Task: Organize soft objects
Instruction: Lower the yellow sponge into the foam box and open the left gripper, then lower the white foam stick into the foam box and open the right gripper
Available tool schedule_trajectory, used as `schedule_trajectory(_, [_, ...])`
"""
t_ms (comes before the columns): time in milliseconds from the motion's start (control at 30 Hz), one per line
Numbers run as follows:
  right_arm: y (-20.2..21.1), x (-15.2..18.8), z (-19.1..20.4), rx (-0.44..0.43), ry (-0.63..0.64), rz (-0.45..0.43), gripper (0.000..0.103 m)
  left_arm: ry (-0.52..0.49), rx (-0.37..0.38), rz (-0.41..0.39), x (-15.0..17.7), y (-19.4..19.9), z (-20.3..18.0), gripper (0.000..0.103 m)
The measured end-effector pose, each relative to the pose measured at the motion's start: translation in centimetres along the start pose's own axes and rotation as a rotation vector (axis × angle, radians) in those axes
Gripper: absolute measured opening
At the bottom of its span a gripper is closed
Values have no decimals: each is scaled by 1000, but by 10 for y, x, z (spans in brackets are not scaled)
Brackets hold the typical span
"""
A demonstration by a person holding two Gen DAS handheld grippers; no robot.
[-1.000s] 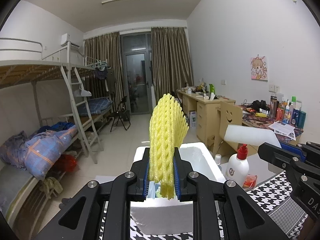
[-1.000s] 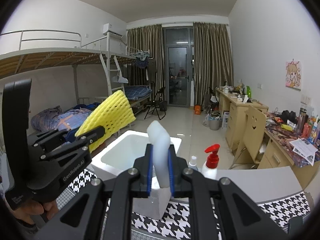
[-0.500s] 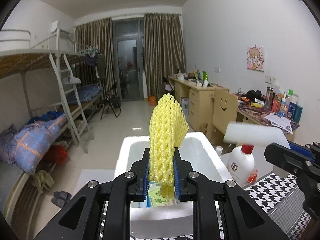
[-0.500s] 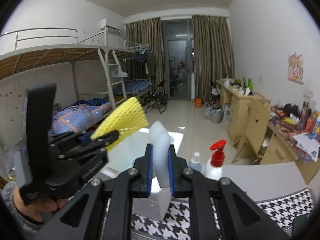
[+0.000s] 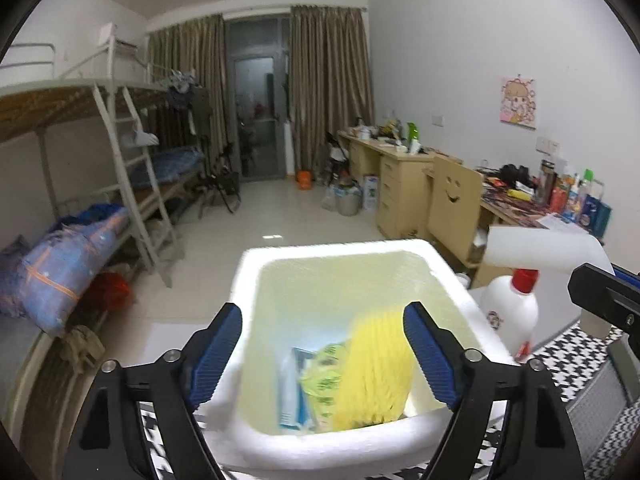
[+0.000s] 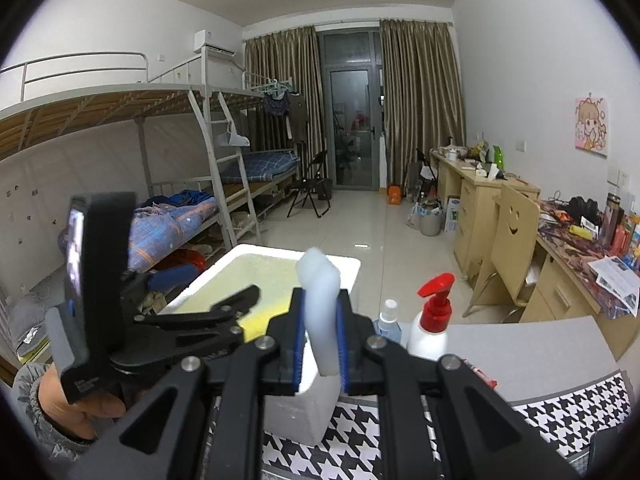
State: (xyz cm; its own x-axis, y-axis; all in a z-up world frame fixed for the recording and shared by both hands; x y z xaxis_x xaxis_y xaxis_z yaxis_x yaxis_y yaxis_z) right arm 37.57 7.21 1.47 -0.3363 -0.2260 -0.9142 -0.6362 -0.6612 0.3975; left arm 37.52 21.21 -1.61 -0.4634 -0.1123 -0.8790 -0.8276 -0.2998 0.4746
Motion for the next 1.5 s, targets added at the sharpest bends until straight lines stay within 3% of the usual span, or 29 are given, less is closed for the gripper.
schedule_trajectory(133, [-4,-3,1,-8,0,3,16,17,-57,-53,-8,15,15,100])
schedule_trajectory(233, [-9,-4,4,-15,6,5,16,22,-87,-76,-11,23,23,102])
schedule_trajectory(700, [-41,0,22,-90,-5,78,16,61,-195,-99,-11,44,62,102])
schedule_trajectory(1167, [-73,2,37,-96,13,111,17,65,-227,-93,4,59,79,102])
schedule_trajectory(1300, [-78,6,38,-104,-5,125,27,75,-234,-94,7,63,86,102])
schedule_trajectory(1367, [-80,9,38,-92,-4,132,36,79,-235,-95,9,65,88,102])
schedule_trajectory(1433, [-81,11,36,-88,-14,146,67,84,-234,-92,10,64,89,102])
schedule_trajectory(1500, [-79,12,36,-93,-21,155,78,88,-229,-90,11,64,89,102])
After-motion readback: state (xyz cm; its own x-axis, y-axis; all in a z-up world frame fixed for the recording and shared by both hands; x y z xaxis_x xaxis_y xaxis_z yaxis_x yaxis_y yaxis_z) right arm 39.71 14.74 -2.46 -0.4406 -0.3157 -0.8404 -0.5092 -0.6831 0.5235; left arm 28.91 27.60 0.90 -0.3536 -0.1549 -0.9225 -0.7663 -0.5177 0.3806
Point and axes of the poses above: each gripper's, at about its wrist camera, not at the fingertips, and y roughly against the way its jaws point, z to its left, x to its underside, the point moved 10 cm from there along -y, roughly the way its jaws point, and after that the axes turned 1 degree about -y, right-handed, at the moved point
